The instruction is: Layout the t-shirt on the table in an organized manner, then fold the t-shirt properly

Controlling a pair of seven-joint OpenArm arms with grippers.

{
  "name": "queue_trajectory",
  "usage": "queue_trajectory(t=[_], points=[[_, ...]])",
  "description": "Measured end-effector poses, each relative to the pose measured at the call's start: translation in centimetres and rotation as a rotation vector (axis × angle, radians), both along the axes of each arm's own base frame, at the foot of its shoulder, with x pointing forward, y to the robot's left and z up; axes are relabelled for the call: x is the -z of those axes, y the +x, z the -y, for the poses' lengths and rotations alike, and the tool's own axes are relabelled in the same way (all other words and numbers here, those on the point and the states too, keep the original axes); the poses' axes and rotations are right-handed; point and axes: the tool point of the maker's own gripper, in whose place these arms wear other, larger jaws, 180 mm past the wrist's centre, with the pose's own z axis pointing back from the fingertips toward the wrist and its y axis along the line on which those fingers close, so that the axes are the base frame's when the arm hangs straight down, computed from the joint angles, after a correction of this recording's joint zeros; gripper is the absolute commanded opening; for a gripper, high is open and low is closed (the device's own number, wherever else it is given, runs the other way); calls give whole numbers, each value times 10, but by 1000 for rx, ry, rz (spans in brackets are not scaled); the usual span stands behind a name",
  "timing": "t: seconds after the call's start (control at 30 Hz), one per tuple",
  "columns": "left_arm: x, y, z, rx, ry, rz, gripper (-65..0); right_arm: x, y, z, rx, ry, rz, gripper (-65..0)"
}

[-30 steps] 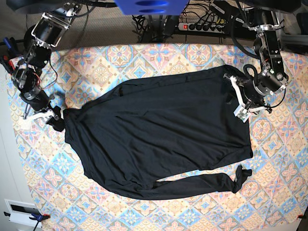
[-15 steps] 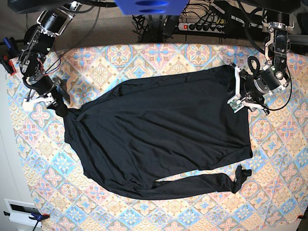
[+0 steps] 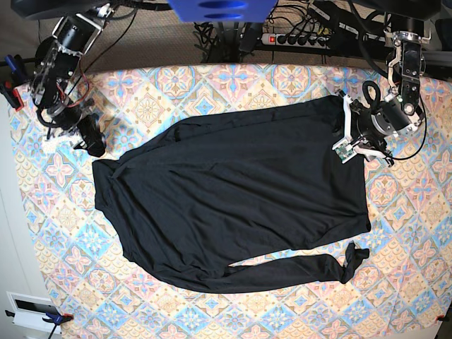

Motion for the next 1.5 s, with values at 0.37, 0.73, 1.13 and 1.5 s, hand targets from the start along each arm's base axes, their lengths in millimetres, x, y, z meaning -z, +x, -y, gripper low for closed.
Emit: queue_trajectory(t=[0.37,0.73,1.13,1.5], points=[[0,0,1,0,-5,0,-394,-3,20,9,-34,-122,-34,-415],[0,0,2,1,-7,0,-394,-18,46,6,-49,-115,-3,-415],[1,-1,1,0,-6,-2,-394,-3,47,1,-28,-39,-22,-418],[1,-1,2,1,-7,-3,-394,5,49,-21,-107,-55,-52,-641]])
